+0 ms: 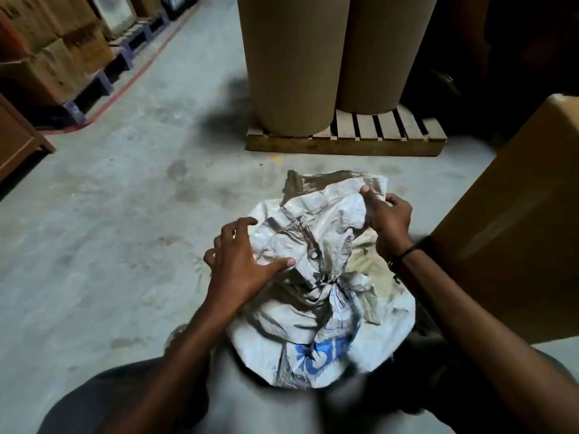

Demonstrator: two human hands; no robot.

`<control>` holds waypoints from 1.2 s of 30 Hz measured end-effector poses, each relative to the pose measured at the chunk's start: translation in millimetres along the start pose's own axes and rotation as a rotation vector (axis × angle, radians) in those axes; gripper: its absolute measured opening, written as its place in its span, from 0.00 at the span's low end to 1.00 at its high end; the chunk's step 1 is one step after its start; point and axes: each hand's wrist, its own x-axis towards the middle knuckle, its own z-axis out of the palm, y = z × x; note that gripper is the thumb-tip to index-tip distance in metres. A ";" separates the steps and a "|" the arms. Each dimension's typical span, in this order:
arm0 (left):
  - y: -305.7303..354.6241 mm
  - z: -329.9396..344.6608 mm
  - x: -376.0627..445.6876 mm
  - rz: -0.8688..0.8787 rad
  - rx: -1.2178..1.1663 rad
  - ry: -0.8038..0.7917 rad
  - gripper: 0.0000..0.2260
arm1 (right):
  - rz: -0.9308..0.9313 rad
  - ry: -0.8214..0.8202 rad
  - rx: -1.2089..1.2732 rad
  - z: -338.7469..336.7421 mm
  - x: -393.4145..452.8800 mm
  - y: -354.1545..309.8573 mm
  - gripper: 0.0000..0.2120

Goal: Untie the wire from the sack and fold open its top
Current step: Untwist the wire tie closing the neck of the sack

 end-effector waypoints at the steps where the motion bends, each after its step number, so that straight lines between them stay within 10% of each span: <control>1: 0.7 1.8 1.4 0.001 -0.036 -0.005 0.26 | 0.012 -0.025 0.013 0.1 -1.5 -2.7 0.14; 4: 5.9 2.6 15.5 0.033 -0.238 0.111 0.05 | -0.061 -0.195 -0.041 6.4 -20.1 -9.6 0.12; 11: 39.7 13.3 51.3 0.154 -0.385 0.224 0.13 | -0.385 -0.674 -0.481 20.5 -69.4 -13.3 0.40; 15: 52.6 24.3 59.9 0.255 -0.351 0.239 0.10 | -0.441 -0.593 -0.483 21.0 -57.8 -4.3 0.36; 21: 34.6 20.9 70.1 0.151 -0.257 0.341 0.38 | -0.207 -0.391 -0.182 6.1 -19.9 -10.8 0.17; 27: 16.2 32.3 75.1 -0.137 -0.547 0.022 0.61 | -0.129 -0.304 -0.023 -5.5 -7.1 -25.9 0.09; 31: 23.3 41.3 77.2 0.002 -0.858 -0.175 0.50 | -0.195 -0.306 -0.065 -0.8 -16.5 -29.3 0.19; 36: 49.3 59.9 65.6 0.264 -0.644 0.020 0.40 | -0.398 -0.210 -0.198 10.2 -26.4 -27.0 0.25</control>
